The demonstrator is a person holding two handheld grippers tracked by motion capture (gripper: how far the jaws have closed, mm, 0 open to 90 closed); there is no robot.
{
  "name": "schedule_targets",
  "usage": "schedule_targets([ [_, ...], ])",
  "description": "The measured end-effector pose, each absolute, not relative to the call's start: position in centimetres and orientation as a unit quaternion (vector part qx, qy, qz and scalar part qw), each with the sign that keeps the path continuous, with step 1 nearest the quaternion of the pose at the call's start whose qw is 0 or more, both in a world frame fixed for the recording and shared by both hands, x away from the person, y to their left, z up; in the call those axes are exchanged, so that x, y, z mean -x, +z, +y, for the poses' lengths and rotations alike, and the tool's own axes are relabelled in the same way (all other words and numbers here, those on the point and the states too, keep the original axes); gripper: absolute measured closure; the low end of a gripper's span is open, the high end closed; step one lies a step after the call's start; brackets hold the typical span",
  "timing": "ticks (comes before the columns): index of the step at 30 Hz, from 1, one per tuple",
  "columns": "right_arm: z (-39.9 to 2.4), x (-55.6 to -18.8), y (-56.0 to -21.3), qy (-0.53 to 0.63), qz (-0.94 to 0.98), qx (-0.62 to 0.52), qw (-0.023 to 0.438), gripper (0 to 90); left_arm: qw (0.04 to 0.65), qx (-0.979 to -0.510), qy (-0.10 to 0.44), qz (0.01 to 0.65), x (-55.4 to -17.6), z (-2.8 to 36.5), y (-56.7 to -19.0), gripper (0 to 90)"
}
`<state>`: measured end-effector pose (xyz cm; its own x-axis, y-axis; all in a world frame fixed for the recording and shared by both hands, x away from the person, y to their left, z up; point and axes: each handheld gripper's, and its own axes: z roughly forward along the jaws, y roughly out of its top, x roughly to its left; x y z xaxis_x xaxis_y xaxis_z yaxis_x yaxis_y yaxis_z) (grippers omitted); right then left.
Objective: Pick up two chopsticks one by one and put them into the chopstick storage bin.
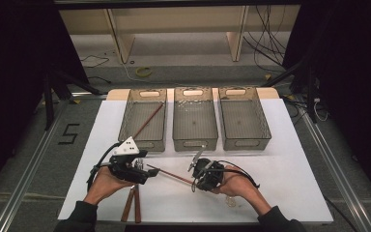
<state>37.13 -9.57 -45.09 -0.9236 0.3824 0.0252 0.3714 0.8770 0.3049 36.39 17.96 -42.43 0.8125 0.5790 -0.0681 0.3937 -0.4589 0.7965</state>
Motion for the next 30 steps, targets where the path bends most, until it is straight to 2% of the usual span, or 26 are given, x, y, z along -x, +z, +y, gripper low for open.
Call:
schedule_targets([
  [11, -10.2, -36.4, -42.8, 0.180, 0.966, -0.185, 0.027, 84.9, 0.422, -0.864, 0.104, 0.255, -36.0, 16.3, -41.9, 17.8],
  [30, -10.2, -35.1, -40.9, 0.190, 0.969, -0.153, 0.046, 84.9, 0.340, -0.915, 0.111, 0.187, -35.9, 13.8, -42.3, 22.3],
])
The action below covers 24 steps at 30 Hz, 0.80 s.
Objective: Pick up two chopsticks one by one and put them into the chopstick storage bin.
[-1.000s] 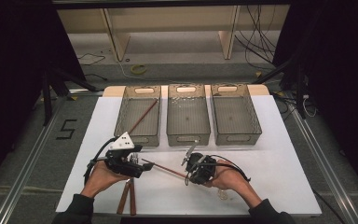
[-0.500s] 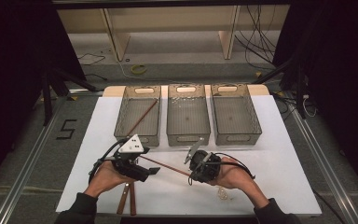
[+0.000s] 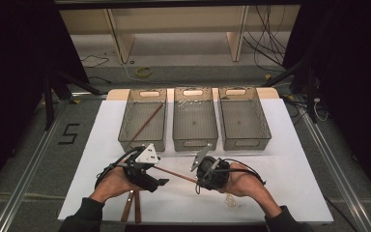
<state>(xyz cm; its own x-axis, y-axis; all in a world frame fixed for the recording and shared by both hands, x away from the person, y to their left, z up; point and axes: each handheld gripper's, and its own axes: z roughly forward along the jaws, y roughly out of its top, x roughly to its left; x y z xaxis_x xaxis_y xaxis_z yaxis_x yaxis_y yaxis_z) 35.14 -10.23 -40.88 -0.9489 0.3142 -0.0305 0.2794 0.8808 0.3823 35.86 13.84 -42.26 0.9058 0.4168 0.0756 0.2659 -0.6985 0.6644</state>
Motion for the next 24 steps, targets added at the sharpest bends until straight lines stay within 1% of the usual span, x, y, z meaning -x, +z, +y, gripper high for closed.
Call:
schedule_targets([
  [3, -10.1, -34.8, -40.7, 0.190, 0.969, -0.151, 0.045, 84.9, 0.328, -0.921, 0.111, 0.179, -35.9, 13.6, -42.4, 24.0],
  [7, -9.9, -34.5, -40.5, 0.191, 0.971, -0.138, 0.046, 84.9, 0.313, -0.927, 0.113, 0.171, -35.9, 13.3, -42.5, 29.2],
  [17, -9.7, -34.1, -40.4, 0.191, 0.973, -0.117, 0.044, 84.9, 0.292, -0.939, 0.109, 0.148, -35.7, 13.3, -42.5, 48.3],
  [24, -9.8, -33.9, -40.3, 0.191, 0.975, -0.107, 0.045, 84.9, 0.281, -0.946, 0.096, 0.128, -35.4, 13.1, -42.6, 61.4],
])
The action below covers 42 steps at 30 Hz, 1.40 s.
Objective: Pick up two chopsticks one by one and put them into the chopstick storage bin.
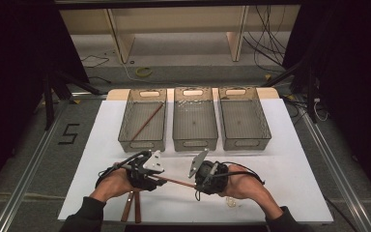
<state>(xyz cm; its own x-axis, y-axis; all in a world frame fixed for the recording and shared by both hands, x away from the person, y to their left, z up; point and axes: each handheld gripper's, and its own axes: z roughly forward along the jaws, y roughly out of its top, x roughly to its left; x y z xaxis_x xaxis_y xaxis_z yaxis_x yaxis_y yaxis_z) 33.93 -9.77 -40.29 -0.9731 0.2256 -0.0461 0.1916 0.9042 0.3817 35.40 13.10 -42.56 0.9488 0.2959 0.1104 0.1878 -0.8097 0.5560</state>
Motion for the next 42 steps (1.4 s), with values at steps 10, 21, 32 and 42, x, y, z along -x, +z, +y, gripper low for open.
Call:
schedule_targets([
  [10, -9.9, -33.9, -40.3, 0.190, 0.977, -0.086, 0.048, 84.8, 0.272, -0.954, 0.078, 0.100, -35.0, 13.0, -42.7, 73.4],
  [21, -11.0, -34.8, -40.1, 0.203, 0.973, -0.085, 0.071, 78.6, 0.278, -0.957, 0.044, 0.070, -34.4, 12.3, -42.9, 84.0],
  [32, -12.0, -35.8, -38.7, 0.257, 0.947, -0.176, 0.084, 47.9, 0.287, -0.944, 0.079, 0.142, -35.6, 13.8, -42.1, 84.3],
  [42, -14.0, -35.9, -38.5, 0.306, 0.912, -0.259, 0.085, 37.4, 0.320, -0.911, 0.099, 0.239, -36.8, 15.8, -41.3, 84.3],
])
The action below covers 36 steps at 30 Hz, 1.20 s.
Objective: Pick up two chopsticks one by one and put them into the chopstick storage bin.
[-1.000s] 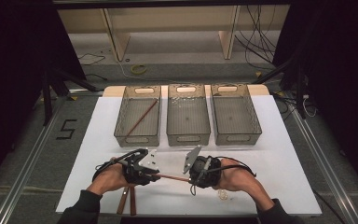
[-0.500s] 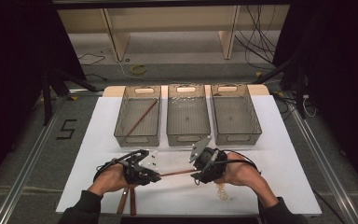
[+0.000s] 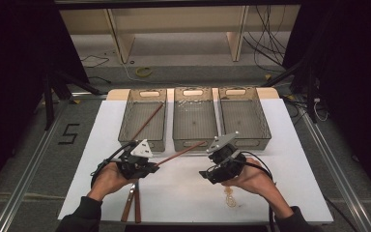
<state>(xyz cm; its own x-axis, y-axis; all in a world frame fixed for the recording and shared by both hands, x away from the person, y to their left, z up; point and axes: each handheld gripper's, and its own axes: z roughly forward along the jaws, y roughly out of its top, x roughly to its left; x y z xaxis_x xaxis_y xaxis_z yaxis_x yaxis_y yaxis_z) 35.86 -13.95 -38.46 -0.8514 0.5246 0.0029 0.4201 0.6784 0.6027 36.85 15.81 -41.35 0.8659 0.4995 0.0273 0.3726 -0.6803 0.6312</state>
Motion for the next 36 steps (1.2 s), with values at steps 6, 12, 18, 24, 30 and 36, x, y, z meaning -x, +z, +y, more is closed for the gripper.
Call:
schedule_targets([
  [6, -15.3, -36.1, -39.8, 0.306, 0.900, -0.296, 0.090, 34.7, 0.336, -0.897, 0.104, 0.269, -37.3, 16.5, -41.1, 84.3],
  [12, -16.4, -36.3, -41.0, 0.303, 0.891, -0.325, 0.091, 32.6, 0.349, -0.880, 0.113, 0.302, -38.2, 17.5, -40.7, 84.3],
  [18, -17.0, -36.4, -41.8, 0.301, 0.883, -0.349, 0.086, 31.3, 0.357, -0.866, 0.121, 0.328, -39.3, 18.3, -40.5, 84.4],
  [24, -17.5, -36.3, -42.3, 0.304, 0.879, -0.356, 0.086, 31.0, 0.365, -0.856, 0.124, 0.344, -40.6, 18.8, -40.1, 84.4],
  [30, -18.0, -36.1, -42.4, 0.308, 0.876, -0.362, 0.079, 31.1, 0.379, -0.841, 0.131, 0.362, -42.3, 19.3, -39.3, 84.3],
  [36, -18.2, -36.1, -42.7, 0.306, 0.877, -0.364, 0.077, 31.0, 0.377, -0.834, 0.136, 0.379, -43.8, 19.8, -39.0, 84.4],
])
